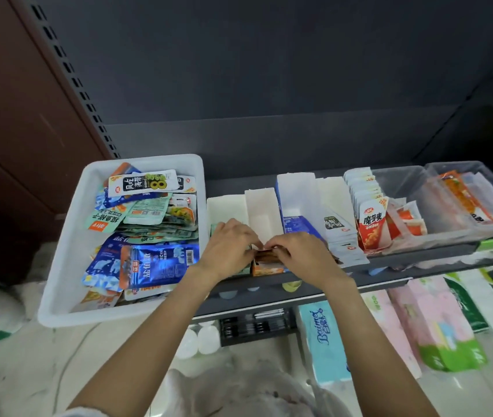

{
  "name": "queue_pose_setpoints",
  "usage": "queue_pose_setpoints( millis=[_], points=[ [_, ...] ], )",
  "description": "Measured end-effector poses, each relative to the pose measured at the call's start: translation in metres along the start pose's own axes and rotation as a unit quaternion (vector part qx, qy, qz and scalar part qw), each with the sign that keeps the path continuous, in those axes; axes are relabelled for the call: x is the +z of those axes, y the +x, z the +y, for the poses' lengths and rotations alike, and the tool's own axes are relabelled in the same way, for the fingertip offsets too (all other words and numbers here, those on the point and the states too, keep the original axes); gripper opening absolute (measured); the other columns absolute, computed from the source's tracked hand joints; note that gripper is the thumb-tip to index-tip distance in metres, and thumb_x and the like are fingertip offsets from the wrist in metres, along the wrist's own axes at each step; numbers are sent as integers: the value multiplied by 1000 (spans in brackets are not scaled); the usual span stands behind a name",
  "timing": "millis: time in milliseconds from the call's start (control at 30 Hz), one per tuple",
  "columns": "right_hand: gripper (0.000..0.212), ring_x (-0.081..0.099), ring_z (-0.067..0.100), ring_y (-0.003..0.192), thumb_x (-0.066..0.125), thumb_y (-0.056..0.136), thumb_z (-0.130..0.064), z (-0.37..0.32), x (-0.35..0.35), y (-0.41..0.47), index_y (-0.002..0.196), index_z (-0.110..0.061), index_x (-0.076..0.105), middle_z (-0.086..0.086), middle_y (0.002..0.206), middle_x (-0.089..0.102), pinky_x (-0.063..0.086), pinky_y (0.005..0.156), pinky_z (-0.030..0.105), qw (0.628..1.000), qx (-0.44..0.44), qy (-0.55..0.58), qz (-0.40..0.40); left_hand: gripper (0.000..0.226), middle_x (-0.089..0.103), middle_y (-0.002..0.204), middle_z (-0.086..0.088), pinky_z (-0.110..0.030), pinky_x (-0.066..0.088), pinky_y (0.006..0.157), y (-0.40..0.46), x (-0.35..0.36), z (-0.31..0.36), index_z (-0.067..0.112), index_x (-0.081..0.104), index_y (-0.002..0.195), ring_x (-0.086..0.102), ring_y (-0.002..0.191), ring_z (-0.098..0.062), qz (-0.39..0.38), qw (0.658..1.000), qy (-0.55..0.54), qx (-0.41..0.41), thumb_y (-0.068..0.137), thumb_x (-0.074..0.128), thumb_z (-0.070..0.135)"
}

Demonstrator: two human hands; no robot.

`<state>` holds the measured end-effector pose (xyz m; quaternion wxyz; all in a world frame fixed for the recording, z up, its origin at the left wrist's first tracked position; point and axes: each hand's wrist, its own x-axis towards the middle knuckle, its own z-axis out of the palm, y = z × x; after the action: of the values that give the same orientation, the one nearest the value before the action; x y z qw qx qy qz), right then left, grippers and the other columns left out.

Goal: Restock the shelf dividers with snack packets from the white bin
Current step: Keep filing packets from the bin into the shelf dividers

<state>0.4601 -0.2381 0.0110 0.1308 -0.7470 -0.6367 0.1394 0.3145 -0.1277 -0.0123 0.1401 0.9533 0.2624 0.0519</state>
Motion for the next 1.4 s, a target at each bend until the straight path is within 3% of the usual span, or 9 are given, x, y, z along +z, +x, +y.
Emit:
queue_pose_setpoints(
  millis=[133, 367, 533, 667, 867, 1000, 1100, 1200, 1400],
  points=[
    [33, 60, 18, 106, 47, 94, -11, -2, -7, -1, 122, -19, 63, 1, 119, 65, 49, 87, 32, 992, 6, 64, -104, 28, 61, 118, 12, -28, 24, 92, -21, -7, -6, 30, 66, 112, 44, 116, -15, 52, 997, -56, 4, 88, 55, 21],
    [27, 59, 6, 104, 48, 96, -11, -84, -27, 34, 114, -20, 65, -7, 114, 67, 45, 92, 21, 981, -100, 167, 11, 25, 70, 102, -3, -36, 50, 82, -95, -25, -70, 16, 68, 108, 63, 92, -23, 261, 944, -79, -184, 83, 66, 12],
    [31, 60, 25, 101, 49, 92, -9, -156, 50, 76, 121, -12, 60, 8, 116, 63, 51, 84, 39, 982, -155, 36, -101, 38, 60, 109, -22, -44, 42, 86, -121, -14, -132, 4, 55, 119, 53, 101, -40, 156, 890, -65, -423, 86, 60, 21],
    [52, 45, 35, 119, 55, 93, -24, -173, 98, 94, 138, -8, 37, 14, 130, 46, 45, 88, 46, 963, -144, -110, -200, 33, 63, 105, -17, -38, 44, 79, -113, -19, -137, 9, 53, 115, 57, 100, -35, 72, 892, -45, -444, 88, 55, 27],
    [73, 45, 29, 120, 62, 84, -49, -174, 102, 82, 140, -12, 35, 9, 132, 47, 41, 96, 40, 979, -156, -101, -79, 28, 68, 101, -12, -32, 48, 71, -107, -48, -137, 13, 56, 109, 66, 86, -26, 114, 827, -301, -461, 83, 63, 18],
    [26, 66, 22, 88, 60, 91, -26, -169, 57, 71, 115, -17, 62, 2, 101, 70, 56, 70, 36, 982, -129, 71, 119, 17, 71, 82, 1, -23, 46, 62, -107, -89, -107, 18, 62, 103, 65, 62, -4, 179, 774, -475, -378, 93, 54, 29],
    [28, 68, 15, 90, 64, 89, -23, -149, 12, 68, 116, -20, 64, 0, 102, 71, 57, 72, 34, 931, 2, 359, 61, 36, 68, 103, 6, -24, 47, 82, -103, -111, -88, 26, 61, 112, 63, 92, -3, 194, 806, -481, -285, 85, 57, 49],
    [26, 68, 14, 90, 74, 79, -11, -124, -27, 59, 101, -25, 68, -4, 96, 73, 55, 81, 33, 838, 31, 540, 64, 36, 70, 104, 3, -21, 49, 86, -83, -122, -67, 20, 63, 111, 64, 96, -9, 82, 858, -476, -174, 79, 72, 32],
    [24, 55, 1, 67, 70, 82, -9, -44, -85, 16, 80, -31, 60, -17, 74, 63, 44, 60, 15, 893, 34, 354, 275, 11, 67, 74, 13, -18, 44, 68, 4, -114, -14, 25, 65, 80, 58, 69, 1, 99, 913, -396, 6, 82, 71, 15]
  ],
)
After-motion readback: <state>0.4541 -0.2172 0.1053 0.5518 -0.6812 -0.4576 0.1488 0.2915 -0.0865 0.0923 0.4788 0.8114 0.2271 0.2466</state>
